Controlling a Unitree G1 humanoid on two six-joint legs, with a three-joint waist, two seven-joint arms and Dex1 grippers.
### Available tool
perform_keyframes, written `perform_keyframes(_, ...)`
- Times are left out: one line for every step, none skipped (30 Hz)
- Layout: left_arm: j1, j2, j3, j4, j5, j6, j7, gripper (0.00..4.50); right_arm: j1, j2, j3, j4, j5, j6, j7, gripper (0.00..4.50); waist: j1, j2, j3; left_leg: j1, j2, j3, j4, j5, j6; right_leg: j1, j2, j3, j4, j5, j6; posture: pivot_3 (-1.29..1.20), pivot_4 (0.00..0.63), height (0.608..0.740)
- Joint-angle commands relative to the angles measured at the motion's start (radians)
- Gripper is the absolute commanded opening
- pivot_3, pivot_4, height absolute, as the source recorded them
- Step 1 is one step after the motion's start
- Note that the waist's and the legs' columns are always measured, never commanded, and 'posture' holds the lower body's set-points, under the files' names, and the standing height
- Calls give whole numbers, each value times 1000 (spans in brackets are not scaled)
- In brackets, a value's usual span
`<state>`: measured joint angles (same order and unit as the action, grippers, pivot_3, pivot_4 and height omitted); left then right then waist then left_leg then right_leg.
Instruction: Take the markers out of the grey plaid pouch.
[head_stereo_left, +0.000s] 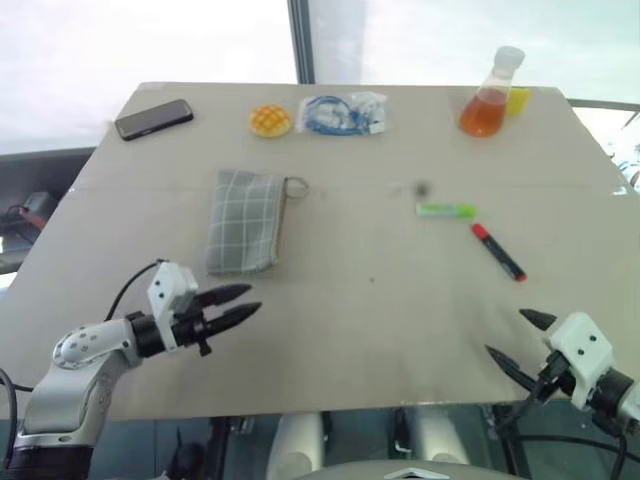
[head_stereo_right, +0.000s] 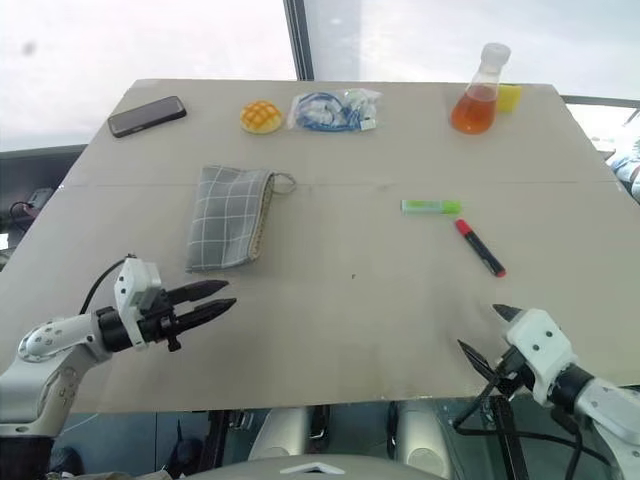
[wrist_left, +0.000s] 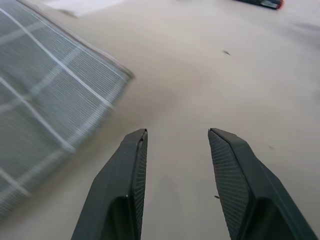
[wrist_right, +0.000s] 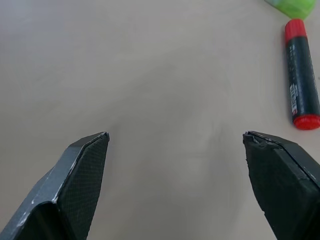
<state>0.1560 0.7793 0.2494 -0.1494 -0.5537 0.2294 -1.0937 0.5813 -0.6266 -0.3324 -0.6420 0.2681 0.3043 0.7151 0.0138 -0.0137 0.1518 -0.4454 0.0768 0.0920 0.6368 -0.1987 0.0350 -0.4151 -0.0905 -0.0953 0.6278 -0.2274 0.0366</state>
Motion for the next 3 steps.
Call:
perform_keyframes(25,1,17,-53,-12,-2,-13,1970,17,-13,-50,-36,28,0,17,4375,0,0,0,0,0,0,1,0,0,0,0,0,0,1,-1,0,150,740)
perform_keyframes(27,-2,20,-55,-13,-3,-13,1970,18,-12,-53,-36,30,0,17,4375,0,0,0,0,0,0,1,0,0,0,-1,1,0,1,-2,0,150,740)
perform_keyframes(28,-3,22,-58,-16,-2,-14,1970,19,-11,-55,-36,31,1,19,4375,0,0,0,0,1,0,2,0,-1,1,-2,1,0,1,-2,0,150,740)
